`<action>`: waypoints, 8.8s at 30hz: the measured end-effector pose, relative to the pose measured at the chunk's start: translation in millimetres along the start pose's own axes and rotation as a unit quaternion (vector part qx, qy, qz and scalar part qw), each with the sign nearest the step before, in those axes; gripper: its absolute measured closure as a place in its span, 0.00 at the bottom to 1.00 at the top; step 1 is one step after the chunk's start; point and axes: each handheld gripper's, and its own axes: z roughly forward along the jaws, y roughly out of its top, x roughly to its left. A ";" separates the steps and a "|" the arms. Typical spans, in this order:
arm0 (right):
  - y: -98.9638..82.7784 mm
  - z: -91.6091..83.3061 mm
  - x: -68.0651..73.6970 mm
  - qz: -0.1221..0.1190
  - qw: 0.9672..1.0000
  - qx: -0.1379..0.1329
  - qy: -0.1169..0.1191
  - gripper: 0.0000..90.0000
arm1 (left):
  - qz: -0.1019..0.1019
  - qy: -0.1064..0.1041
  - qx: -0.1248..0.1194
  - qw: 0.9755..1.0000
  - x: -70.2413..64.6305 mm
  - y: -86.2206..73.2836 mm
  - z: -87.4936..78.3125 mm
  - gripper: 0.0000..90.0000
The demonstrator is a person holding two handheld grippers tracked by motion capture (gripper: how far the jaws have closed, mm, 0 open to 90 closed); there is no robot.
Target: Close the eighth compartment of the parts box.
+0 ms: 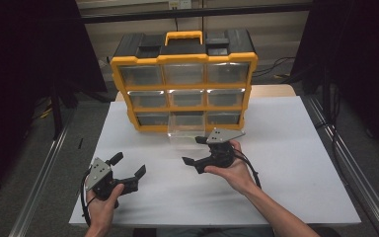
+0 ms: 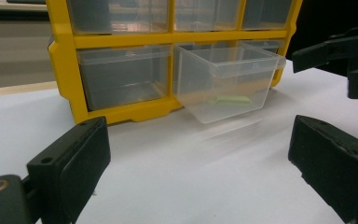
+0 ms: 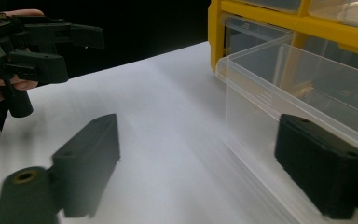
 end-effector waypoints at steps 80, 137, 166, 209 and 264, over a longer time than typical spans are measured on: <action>-15.7 37.1 -41.1 0.008 0.998 0.027 -0.047 1.00 | 0.004 -0.006 0.003 1.000 0.9 -0.6 0.7 0.06; -10.3 48.4 -50.5 0.011 0.997 0.010 -0.070 1.00 | 0.004 -0.003 0.000 1.000 1.4 0.2 -1.3 0.06; -7.6 52.1 -54.2 0.013 0.997 0.001 -0.080 1.00 | 0.005 -0.002 -0.001 1.000 1.6 0.5 -1.8 0.06; -6.6 60.4 -67.6 0.019 0.995 -0.017 -0.098 1.00 | 0.007 0.000 -0.002 1.000 1.4 0.5 -1.8 0.06; -1.7 72.5 -85.0 0.033 0.992 -0.013 -0.124 1.00 | 0.004 -0.006 -0.001 1.000 0.4 0.5 -1.0 0.06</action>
